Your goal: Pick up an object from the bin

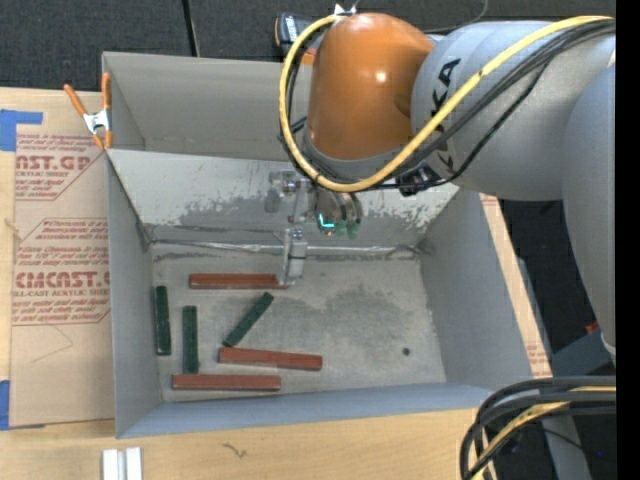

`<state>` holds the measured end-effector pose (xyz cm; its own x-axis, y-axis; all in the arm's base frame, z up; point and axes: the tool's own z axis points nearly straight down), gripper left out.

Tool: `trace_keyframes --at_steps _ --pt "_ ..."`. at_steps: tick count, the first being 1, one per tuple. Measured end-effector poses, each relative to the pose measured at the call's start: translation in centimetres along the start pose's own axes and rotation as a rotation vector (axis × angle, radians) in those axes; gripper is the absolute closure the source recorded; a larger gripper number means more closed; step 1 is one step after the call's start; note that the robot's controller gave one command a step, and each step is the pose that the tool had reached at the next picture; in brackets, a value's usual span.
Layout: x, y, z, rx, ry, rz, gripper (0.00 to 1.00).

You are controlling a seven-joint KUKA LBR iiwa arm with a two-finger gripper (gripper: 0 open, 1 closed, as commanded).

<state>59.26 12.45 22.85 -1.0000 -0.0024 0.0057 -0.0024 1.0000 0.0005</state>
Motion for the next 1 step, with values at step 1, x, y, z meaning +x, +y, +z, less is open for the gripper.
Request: trace_keyframes --at_steps 1 --pt "2.58 -0.78 14.89 0.001 0.0 -0.186 0.0"
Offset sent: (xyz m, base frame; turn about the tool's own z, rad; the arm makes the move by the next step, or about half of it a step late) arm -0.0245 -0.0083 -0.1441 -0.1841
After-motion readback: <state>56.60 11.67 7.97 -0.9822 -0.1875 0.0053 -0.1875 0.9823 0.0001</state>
